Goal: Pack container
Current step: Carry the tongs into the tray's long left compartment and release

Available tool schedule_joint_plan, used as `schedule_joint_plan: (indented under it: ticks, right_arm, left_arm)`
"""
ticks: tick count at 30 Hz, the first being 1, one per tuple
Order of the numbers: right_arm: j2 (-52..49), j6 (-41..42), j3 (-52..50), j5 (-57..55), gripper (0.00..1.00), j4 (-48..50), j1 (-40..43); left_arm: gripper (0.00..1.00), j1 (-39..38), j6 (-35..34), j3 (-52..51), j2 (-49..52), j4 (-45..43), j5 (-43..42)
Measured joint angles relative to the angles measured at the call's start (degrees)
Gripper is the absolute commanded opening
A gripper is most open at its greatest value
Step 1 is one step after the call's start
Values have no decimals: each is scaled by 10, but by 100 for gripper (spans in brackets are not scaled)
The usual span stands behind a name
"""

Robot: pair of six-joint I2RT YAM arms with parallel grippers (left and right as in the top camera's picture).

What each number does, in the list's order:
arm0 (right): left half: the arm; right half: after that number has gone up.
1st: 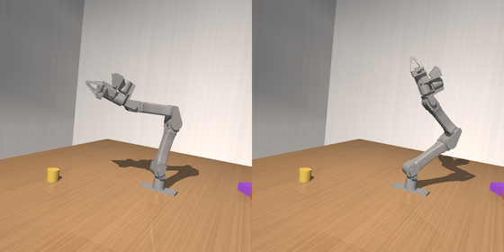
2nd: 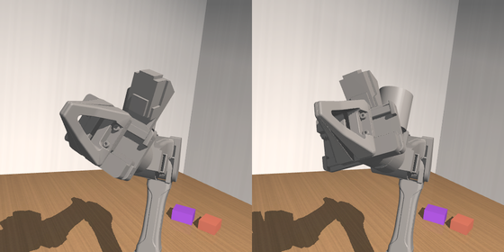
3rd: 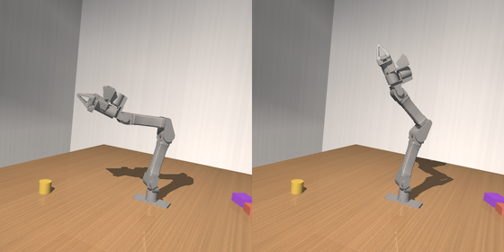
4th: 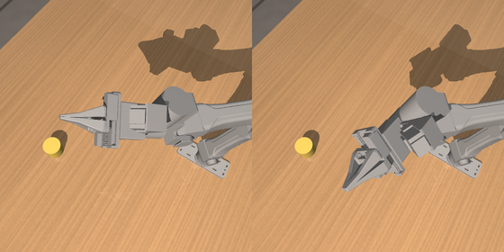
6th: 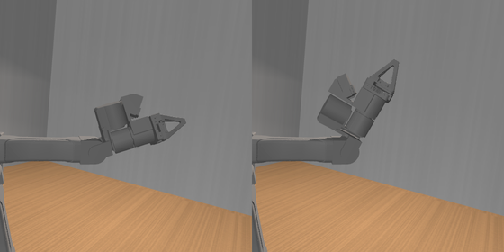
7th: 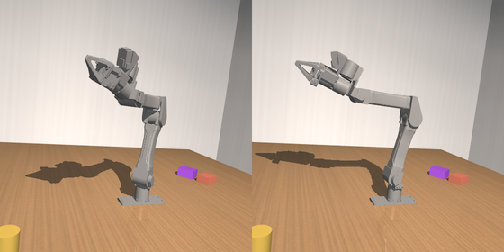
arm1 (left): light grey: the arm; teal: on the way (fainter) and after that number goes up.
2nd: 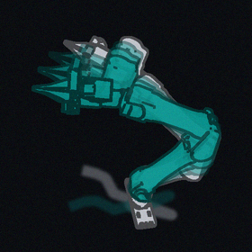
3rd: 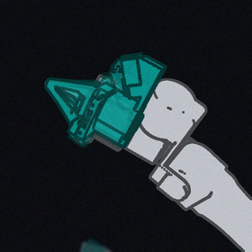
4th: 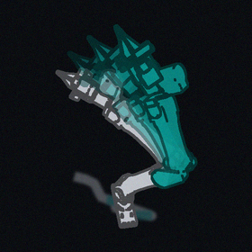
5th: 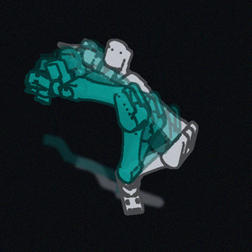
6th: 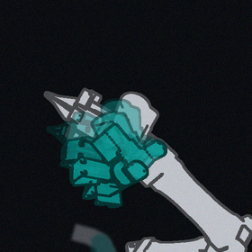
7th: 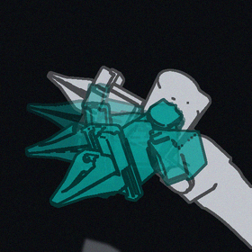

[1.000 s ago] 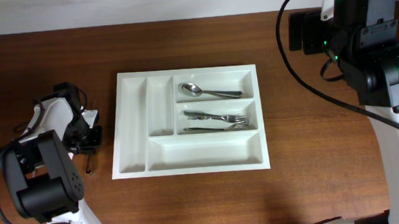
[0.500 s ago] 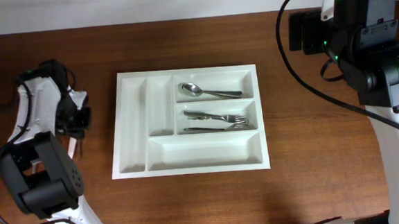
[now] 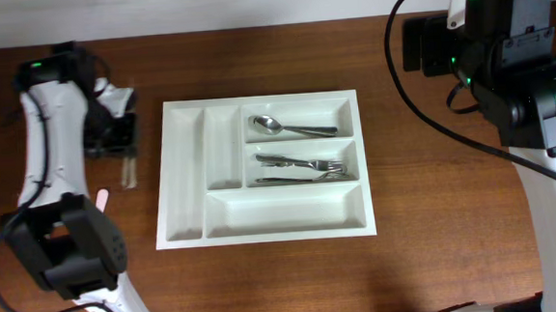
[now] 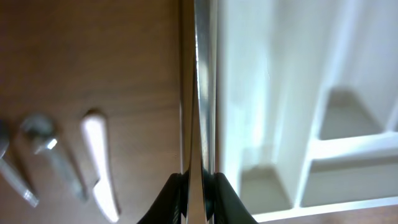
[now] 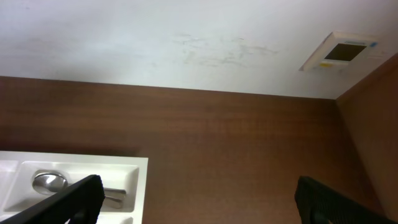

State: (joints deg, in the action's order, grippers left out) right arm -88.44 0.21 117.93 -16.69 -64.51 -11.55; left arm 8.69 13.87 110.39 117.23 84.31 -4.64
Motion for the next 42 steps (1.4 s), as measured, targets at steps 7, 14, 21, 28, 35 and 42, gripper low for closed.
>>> schedule_joint_plan:
  ticks: [7, 14, 21, 28, 35, 42]
  right_arm:
    - [0, 0, 0, 0, 99, 0, 0]
    - [0, 0, 0, 0, 99, 0, 0]
    - [0, 0, 0, 0, 99, 0, 0]
    - [0, 0, 0, 0, 99, 0, 0]
    - [0, 0, 0, 0, 99, 0, 0]
    - [0, 0, 0, 0, 99, 0, 0]
  left_arm:
    - [2, -105, 0, 0, 0, -63, 9]
    - [2, -155, -3, -16, 0, -105, 30]
    - [2, -153, -28, -60, 0, -143, 41]
    - [2, -153, -32, -143, -2, -161, 53]
    - [2, -153, -51, -242, -69, -212, 60]
    - [2, -153, -84, -308, -118, -245, 62]
